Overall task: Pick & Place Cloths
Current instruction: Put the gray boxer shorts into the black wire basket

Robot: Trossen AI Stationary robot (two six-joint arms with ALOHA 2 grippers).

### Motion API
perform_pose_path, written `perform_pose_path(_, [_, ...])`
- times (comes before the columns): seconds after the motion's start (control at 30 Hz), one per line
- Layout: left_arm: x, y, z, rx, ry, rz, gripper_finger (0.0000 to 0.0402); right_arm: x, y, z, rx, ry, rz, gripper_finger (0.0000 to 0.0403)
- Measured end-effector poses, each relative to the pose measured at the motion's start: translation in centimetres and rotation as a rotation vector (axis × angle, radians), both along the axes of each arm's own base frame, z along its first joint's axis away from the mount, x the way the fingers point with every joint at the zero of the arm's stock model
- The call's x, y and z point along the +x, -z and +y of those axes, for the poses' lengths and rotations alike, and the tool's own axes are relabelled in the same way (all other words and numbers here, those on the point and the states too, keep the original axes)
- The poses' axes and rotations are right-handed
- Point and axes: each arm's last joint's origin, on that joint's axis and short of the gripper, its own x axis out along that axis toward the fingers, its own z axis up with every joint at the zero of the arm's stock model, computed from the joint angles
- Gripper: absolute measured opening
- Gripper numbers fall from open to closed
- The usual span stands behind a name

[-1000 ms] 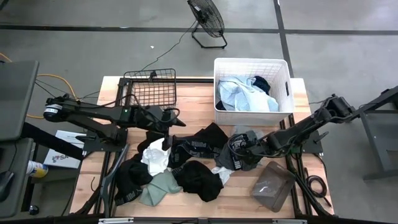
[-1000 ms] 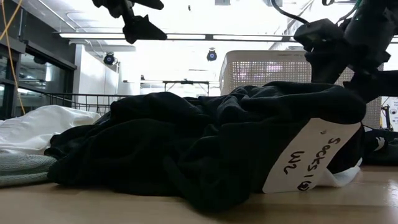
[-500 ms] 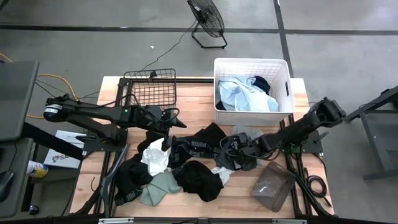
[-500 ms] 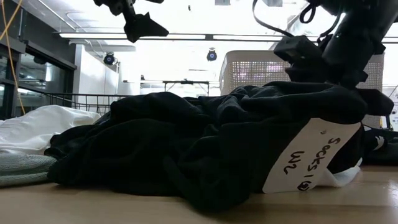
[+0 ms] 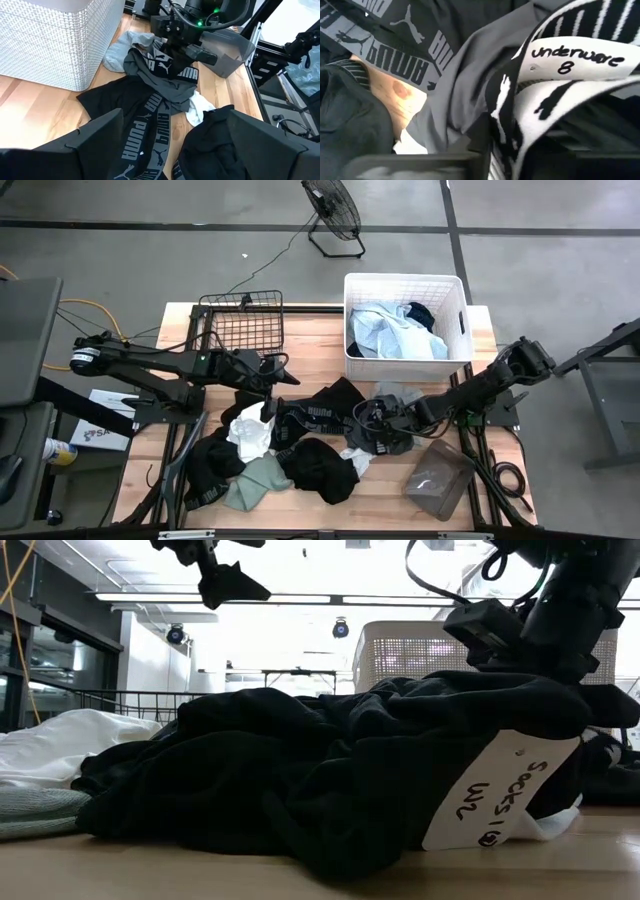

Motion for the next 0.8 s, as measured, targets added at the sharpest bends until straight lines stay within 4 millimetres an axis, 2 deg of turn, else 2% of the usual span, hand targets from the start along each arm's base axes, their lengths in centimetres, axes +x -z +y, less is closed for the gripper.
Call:
perform_pose_path(0.07, [0.0, 0.0, 0.0, 0.000, -0.002, 0.000, 0.0351, 0.1, -0.1, 0.0, 0.002, -0.003, -0.009, 0.0013])
perform_pose_path(0.2, [0.0, 0.0, 0.0, -0.007, -0.005, 0.001, 0.0351, 0.5, -0.6, 0.2, -0.002, -0.023, -0.027, 0.0009])
perform_pose_path(0.33, [0.0, 0.0, 0.0, -0.020, -0.011, 0.002, 0.0351, 1.4, -2.0, 0.6, -0.012, -0.071, -0.070, 0.0007])
perform_pose_path(0.8, [0.4, -0.9, -0.1, -0.035, 0.010, -0.097, 0.0351, 4.5, -10.1, 1.8, -0.162, -0.337, -0.185, 0.0005])
